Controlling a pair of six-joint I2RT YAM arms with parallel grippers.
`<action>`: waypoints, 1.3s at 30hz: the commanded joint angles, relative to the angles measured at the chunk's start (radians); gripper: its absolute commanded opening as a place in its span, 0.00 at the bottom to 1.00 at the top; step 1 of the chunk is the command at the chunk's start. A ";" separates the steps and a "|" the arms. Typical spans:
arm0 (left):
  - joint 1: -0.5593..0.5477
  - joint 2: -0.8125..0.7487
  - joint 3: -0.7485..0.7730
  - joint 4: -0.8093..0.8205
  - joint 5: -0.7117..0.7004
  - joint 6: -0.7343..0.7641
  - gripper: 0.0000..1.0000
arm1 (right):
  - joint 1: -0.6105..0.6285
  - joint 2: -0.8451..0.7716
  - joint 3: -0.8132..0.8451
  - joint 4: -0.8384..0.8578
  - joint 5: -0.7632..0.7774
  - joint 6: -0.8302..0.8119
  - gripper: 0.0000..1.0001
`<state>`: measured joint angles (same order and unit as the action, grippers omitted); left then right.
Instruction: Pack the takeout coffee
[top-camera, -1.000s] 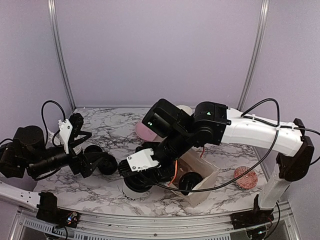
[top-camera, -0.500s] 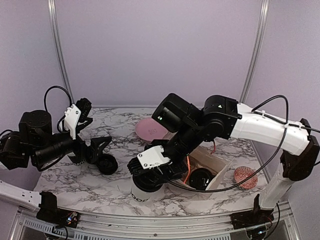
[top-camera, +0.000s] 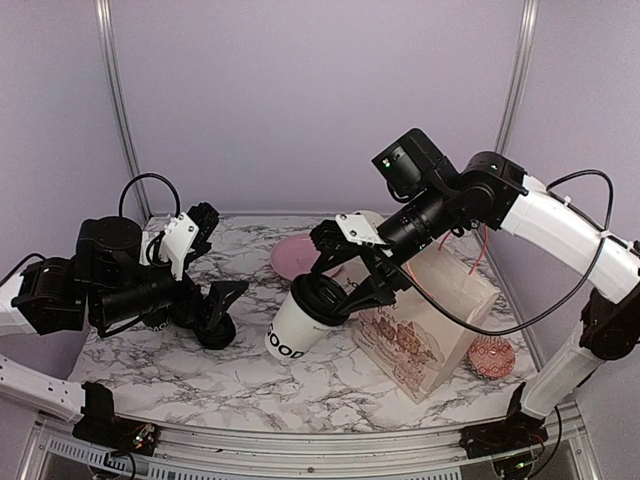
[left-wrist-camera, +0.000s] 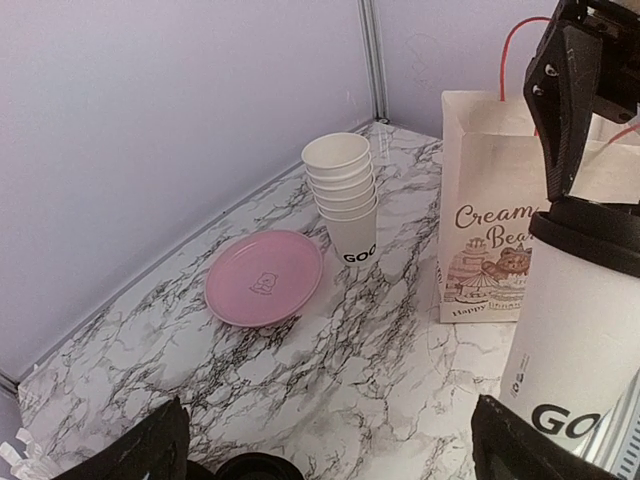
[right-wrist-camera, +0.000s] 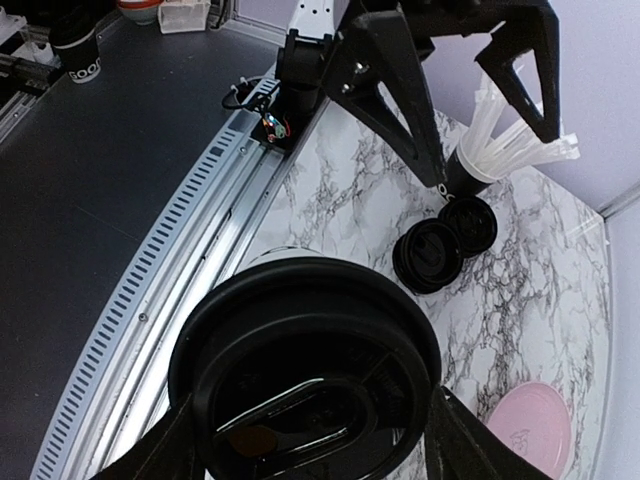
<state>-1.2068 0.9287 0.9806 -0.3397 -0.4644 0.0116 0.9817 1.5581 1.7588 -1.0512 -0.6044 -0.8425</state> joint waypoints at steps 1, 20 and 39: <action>0.009 0.008 0.020 0.037 0.027 -0.019 0.99 | -0.015 -0.012 -0.007 0.027 -0.160 0.010 0.68; 0.010 -0.059 -0.039 0.042 -0.016 -0.076 0.99 | -0.017 -0.033 0.057 0.130 0.125 0.088 0.70; 0.026 -0.112 -0.017 -0.073 -0.196 -0.064 0.99 | 0.257 0.112 0.135 -0.001 0.343 0.048 0.71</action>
<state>-1.1984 0.8608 0.9504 -0.3401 -0.5434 -0.0525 1.1599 1.5917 1.8984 -0.9718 -0.3656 -0.7761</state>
